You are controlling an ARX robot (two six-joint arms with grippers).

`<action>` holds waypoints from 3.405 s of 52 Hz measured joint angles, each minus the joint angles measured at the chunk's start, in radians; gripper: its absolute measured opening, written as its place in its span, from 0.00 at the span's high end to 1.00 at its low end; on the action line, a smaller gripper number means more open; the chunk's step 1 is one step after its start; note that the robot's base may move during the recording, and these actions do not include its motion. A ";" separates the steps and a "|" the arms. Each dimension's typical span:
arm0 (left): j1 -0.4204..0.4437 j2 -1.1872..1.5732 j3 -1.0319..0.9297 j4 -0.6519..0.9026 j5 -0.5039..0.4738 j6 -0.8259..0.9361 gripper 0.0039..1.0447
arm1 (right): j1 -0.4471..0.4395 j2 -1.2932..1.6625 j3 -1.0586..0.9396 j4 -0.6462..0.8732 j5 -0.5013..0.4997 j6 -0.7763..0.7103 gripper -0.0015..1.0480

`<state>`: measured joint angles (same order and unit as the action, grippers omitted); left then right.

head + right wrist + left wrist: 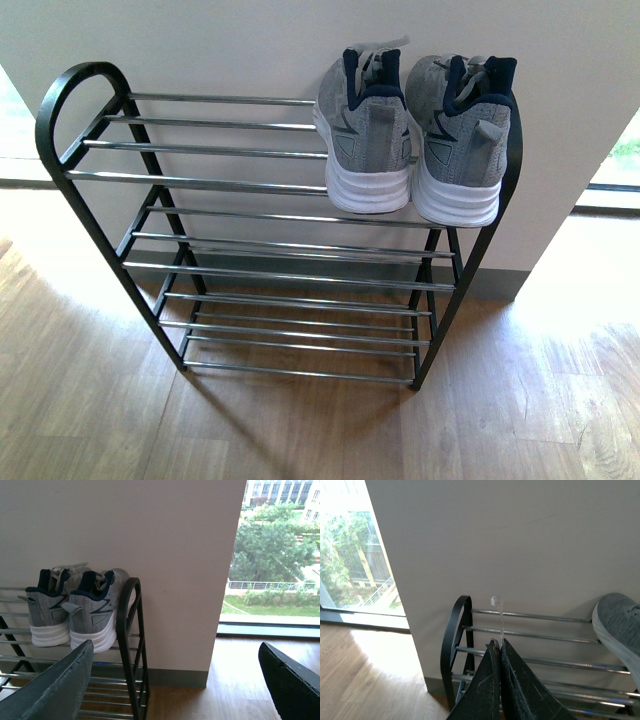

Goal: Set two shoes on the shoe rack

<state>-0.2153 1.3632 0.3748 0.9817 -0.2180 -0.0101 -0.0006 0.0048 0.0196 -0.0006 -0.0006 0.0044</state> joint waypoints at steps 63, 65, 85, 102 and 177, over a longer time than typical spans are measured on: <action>0.211 -0.833 -0.360 -0.460 0.217 0.002 0.99 | 0.000 0.000 0.000 0.000 0.000 0.000 0.09; 0.211 -0.860 -0.360 -0.486 0.217 0.002 0.99 | 0.000 0.000 0.000 0.000 0.000 0.000 0.09; 0.211 -1.082 -0.361 -0.700 0.217 0.002 0.99 | 0.000 0.000 0.000 0.000 0.000 0.000 0.09; 0.211 -1.186 -0.361 -0.803 0.217 0.002 0.99 | 0.000 0.000 0.000 0.000 0.000 0.000 0.09; 0.213 -1.348 -0.360 -0.982 0.218 0.003 0.09 | 0.000 0.000 0.000 0.000 0.000 0.000 0.09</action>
<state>-0.0021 0.0154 0.0143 -0.0002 0.0002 -0.0067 -0.0006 0.0048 0.0196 -0.0006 -0.0002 0.0044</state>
